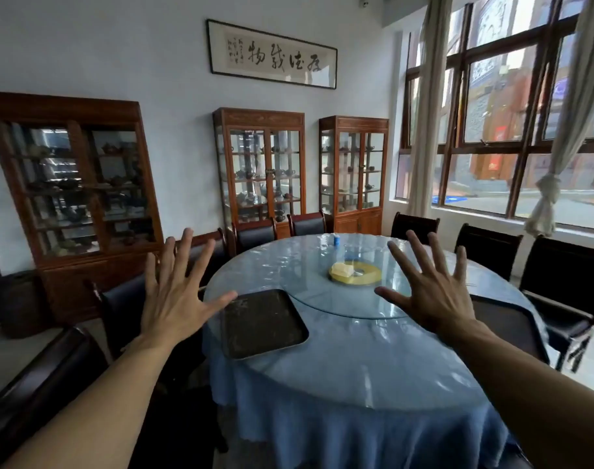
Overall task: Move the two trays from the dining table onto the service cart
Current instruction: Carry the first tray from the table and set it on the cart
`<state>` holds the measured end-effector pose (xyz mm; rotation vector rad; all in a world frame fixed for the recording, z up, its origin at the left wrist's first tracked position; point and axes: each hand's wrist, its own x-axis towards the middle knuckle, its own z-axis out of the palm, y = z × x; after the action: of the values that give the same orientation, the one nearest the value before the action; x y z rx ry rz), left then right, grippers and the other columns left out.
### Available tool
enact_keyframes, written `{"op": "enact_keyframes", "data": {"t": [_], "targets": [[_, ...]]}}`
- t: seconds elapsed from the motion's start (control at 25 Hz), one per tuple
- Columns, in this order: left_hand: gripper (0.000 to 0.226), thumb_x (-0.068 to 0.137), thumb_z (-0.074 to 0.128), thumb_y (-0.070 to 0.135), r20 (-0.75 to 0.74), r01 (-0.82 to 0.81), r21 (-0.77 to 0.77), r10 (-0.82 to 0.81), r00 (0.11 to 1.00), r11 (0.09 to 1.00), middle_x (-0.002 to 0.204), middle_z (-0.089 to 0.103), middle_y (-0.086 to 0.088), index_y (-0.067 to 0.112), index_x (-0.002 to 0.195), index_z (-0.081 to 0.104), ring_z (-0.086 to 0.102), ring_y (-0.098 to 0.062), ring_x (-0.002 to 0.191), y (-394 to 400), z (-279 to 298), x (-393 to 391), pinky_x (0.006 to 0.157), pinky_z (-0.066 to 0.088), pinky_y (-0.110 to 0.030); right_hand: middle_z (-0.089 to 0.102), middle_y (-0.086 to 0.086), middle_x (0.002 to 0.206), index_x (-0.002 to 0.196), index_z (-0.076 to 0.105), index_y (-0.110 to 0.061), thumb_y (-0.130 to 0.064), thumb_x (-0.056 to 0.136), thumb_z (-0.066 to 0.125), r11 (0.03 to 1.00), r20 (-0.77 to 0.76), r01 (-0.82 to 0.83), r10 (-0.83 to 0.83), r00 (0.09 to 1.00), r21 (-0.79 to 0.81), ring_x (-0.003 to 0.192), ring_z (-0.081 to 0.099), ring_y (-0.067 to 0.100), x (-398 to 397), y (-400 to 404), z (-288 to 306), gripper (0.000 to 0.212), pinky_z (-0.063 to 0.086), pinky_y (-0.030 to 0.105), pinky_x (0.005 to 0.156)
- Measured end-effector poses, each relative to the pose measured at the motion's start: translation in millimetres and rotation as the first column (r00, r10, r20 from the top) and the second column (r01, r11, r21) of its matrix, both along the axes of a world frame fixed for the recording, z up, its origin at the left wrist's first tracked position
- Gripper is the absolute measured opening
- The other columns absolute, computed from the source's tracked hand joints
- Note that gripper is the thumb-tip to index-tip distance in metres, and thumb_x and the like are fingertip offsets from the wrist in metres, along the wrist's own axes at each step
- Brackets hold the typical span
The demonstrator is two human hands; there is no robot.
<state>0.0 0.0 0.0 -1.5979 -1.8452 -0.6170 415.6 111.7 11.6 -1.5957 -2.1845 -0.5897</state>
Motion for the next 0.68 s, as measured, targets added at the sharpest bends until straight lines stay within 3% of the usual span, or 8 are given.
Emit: {"op": "enact_keyframes", "data": {"t": [0.24, 0.52, 0.68], "targets": [[0.100, 0.076, 0.016, 0.091, 0.063, -0.153, -0.141, 0.163, 0.985, 0.978, 0.166, -0.012, -0.002, 0.033, 0.157, 0.004, -0.002, -0.029, 0.152, -36.8, -71.9, -52.1, 0.119, 0.008, -0.059, -0.021, -0.004, 0.164, 0.148, -0.024, -0.044, -0.091, 0.066, -0.011, 0.992, 0.006, -0.026, 0.027, 1.000, -0.124, 0.150, -0.022, 0.026, -53.7, -0.2, -48.5, 0.095, -0.012, 0.063, 0.116], [0.098, 0.075, 0.014, 0.091, 0.140, -0.125, -0.231, 0.160, 0.977, 0.965, 0.165, -0.016, 0.001, 0.038, 0.155, -0.004, -0.008, -0.026, 0.152, -44.9, -102.0, -87.5, 0.120, 0.001, -0.055, -0.015, -0.004, 0.165, 0.152, -0.017, -0.042, -0.090, 0.071, -0.003, 0.973, 0.019, -0.014, 0.019, 1.000, -0.228, 0.151, -0.017, 0.025, -101.2, -10.8, -89.6, 0.095, -0.009, 0.064, 0.117], [0.097, 0.076, 0.015, 0.091, 0.157, -0.113, -0.267, 0.158, 0.975, 0.957, 0.165, -0.015, 0.001, 0.039, 0.156, -0.002, -0.006, -0.027, 0.152, -27.4, -118.8, -97.1, 0.120, 0.001, -0.055, -0.016, -0.005, 0.163, 0.147, -0.022, -0.044, -0.092, 0.070, -0.005, 0.968, 0.020, -0.029, 0.035, 0.999, -0.251, 0.150, -0.019, 0.024, -111.7, 1.9, -107.0, 0.092, -0.013, 0.063, 0.116]]}}
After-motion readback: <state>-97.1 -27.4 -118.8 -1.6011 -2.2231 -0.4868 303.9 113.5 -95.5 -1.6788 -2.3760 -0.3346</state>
